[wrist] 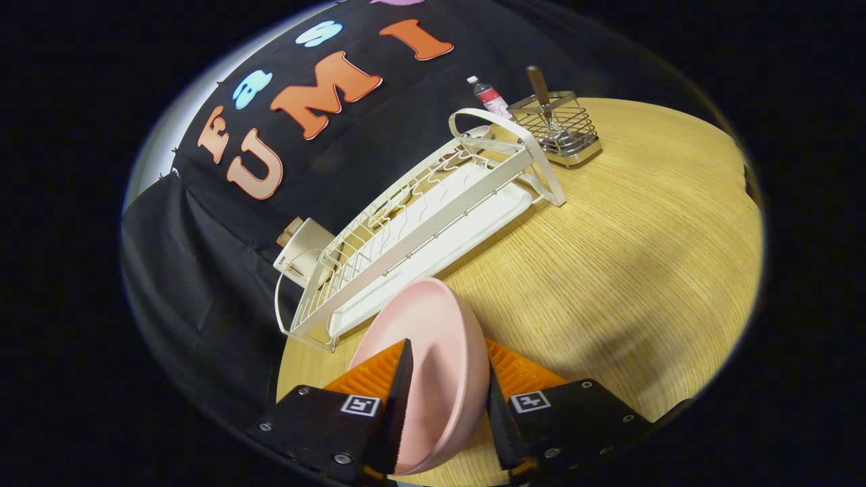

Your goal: Take the plate from the dish rack, then take the spoon from the basket and place it into the plate.

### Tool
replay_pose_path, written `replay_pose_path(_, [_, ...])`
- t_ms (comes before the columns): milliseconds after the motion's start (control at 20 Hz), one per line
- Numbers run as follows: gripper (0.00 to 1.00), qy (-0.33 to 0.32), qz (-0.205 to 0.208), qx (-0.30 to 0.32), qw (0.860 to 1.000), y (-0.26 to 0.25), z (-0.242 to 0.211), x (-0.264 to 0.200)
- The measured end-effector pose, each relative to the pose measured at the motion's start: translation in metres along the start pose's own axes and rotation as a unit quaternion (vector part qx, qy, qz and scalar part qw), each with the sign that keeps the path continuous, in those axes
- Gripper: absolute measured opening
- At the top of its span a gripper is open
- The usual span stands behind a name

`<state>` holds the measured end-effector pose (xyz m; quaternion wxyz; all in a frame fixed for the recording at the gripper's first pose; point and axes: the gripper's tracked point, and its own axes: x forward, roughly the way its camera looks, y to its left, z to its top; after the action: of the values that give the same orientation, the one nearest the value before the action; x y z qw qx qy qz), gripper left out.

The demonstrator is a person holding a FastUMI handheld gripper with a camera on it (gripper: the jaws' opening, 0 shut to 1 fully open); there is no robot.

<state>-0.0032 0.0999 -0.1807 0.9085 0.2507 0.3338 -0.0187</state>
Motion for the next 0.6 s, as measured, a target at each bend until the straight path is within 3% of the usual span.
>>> replay_pose_path(300, [0.77, -0.053, -0.045, -0.057, 0.996, -0.034, 0.034, -0.011])
replay_pose_path(600, [0.87, -0.133, -0.096, -0.132, 0.978, -0.075, 0.097, -0.033])
